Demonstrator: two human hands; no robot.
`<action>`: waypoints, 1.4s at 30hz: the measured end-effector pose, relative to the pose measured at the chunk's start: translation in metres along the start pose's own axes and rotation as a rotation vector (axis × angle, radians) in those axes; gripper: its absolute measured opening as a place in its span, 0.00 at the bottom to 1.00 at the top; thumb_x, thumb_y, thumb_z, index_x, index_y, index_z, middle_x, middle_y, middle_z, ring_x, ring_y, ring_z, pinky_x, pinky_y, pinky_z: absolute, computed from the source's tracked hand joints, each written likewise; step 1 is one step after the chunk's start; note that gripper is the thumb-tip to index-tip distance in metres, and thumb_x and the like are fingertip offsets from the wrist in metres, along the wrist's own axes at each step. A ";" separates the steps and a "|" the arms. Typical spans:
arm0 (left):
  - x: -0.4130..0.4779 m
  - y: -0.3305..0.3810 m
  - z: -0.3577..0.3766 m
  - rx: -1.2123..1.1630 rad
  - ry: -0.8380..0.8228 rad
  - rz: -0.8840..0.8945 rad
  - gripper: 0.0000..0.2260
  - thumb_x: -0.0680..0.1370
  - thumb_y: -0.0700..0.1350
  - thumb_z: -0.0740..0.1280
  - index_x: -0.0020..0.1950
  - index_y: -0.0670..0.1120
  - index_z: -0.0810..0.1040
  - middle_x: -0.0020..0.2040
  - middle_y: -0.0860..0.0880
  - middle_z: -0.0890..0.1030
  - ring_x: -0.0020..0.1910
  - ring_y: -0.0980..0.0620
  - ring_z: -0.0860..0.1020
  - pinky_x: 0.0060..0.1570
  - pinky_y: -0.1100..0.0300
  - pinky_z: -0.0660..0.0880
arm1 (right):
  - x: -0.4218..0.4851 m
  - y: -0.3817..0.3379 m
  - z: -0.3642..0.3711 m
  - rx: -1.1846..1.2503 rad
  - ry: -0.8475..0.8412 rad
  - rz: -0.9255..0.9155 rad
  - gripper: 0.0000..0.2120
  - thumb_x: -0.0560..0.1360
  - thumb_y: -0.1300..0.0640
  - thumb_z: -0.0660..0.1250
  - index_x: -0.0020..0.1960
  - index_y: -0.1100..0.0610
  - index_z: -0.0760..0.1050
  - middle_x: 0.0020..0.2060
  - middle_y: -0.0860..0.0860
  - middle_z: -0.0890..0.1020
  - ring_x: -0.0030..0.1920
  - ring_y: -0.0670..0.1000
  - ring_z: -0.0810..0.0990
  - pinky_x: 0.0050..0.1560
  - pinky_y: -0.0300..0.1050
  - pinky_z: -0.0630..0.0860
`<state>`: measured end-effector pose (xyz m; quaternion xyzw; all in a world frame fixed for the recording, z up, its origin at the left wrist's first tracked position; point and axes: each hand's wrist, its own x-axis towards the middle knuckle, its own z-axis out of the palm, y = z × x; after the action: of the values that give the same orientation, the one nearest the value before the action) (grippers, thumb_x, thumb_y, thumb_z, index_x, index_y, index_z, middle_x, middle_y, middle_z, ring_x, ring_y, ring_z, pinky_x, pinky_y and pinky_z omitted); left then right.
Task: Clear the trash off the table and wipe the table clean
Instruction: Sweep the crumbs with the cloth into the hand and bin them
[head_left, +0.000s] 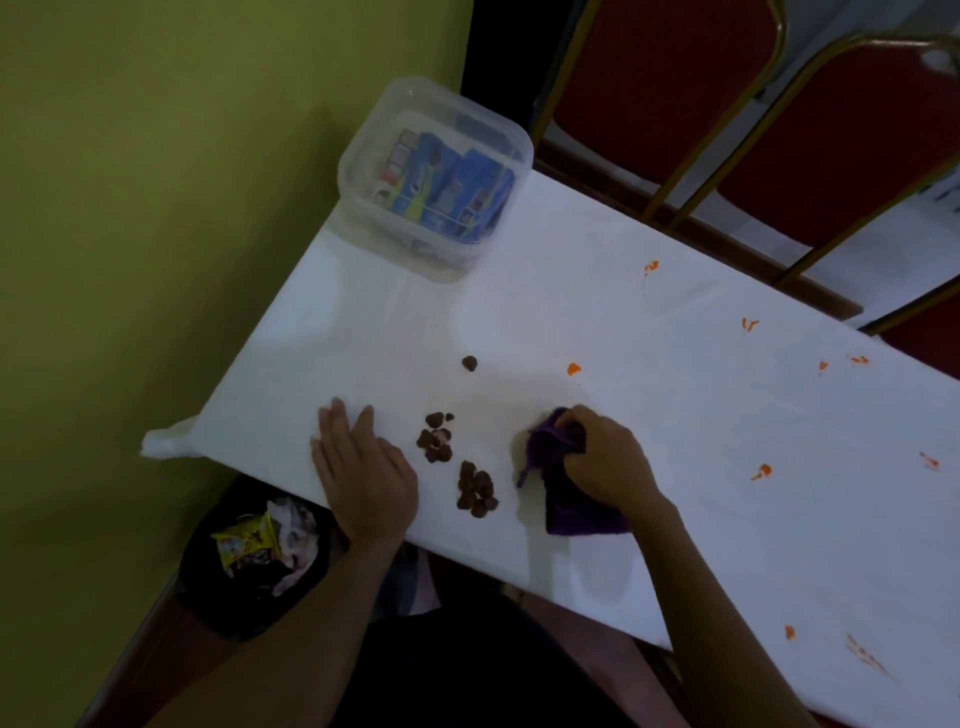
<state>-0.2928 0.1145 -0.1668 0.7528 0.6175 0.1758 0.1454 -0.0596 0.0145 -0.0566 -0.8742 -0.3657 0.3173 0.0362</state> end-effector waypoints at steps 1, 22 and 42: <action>0.000 0.000 0.000 -0.003 0.001 -0.004 0.20 0.82 0.42 0.53 0.73 0.41 0.69 0.78 0.38 0.62 0.80 0.40 0.56 0.77 0.40 0.55 | -0.012 0.011 0.007 0.042 -0.002 0.062 0.20 0.69 0.61 0.67 0.60 0.50 0.74 0.53 0.52 0.80 0.52 0.56 0.78 0.49 0.50 0.77; 0.001 0.002 0.002 -0.013 0.000 -0.026 0.20 0.83 0.44 0.52 0.73 0.42 0.70 0.79 0.40 0.62 0.80 0.43 0.55 0.77 0.42 0.54 | 0.027 -0.076 0.037 0.329 0.234 0.074 0.21 0.67 0.64 0.66 0.58 0.50 0.74 0.53 0.53 0.77 0.51 0.55 0.77 0.47 0.48 0.75; 0.003 0.000 -0.002 0.037 -0.047 -0.030 0.20 0.81 0.45 0.56 0.72 0.42 0.70 0.79 0.40 0.62 0.80 0.42 0.56 0.78 0.42 0.54 | 0.072 -0.150 0.032 0.032 0.033 -0.336 0.21 0.71 0.66 0.66 0.59 0.49 0.78 0.55 0.52 0.79 0.55 0.55 0.77 0.48 0.51 0.79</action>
<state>-0.2926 0.1174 -0.1648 0.7498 0.6283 0.1445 0.1486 -0.1323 0.1662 -0.0762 -0.8052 -0.5010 0.2980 0.1088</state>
